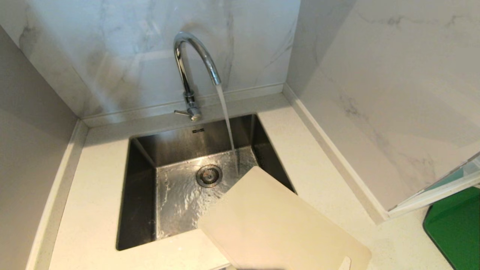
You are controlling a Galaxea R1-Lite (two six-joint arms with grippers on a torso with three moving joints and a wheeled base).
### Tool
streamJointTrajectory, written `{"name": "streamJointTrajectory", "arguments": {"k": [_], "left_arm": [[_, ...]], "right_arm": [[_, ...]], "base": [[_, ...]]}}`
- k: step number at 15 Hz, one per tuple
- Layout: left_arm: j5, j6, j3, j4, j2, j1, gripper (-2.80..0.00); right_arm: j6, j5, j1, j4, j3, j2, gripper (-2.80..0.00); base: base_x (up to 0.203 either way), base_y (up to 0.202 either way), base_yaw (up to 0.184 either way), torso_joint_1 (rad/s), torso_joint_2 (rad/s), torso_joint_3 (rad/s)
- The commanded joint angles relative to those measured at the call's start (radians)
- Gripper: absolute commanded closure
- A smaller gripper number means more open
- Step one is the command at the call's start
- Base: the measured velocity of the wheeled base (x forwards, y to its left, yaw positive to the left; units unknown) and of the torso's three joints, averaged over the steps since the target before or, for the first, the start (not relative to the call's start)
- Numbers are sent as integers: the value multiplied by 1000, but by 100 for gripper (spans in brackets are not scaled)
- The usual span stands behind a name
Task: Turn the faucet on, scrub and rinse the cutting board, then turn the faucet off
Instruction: Pick up the cutting board
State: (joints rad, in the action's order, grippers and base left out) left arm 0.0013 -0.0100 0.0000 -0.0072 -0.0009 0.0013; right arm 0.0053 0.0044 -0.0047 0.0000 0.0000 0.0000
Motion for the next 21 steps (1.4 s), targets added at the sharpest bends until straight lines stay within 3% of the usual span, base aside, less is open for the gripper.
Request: {"name": "streamJointTrajectory", "arguments": {"k": [1, 9, 17, 21], "left_arm": [[0, -1, 2, 0, 1, 0, 0], [0, -1, 2, 0, 1, 0, 0], [0, 1, 2, 0, 1, 0, 0], [0, 1, 2, 1, 1, 0, 0]], "right_arm": [[1, 0, 0, 0, 2, 0, 0], [-22, 3, -1, 45, -51, 67, 0], [-78, 62, 0, 227, -613, 463, 0], [-100, 114, 0, 500, -1008, 685, 0]], "base": [[0, 0, 0, 0, 0, 0], [0, 0, 0, 0, 0, 0], [0, 0, 0, 0, 0, 0], [0, 0, 0, 0, 0, 0]]}}
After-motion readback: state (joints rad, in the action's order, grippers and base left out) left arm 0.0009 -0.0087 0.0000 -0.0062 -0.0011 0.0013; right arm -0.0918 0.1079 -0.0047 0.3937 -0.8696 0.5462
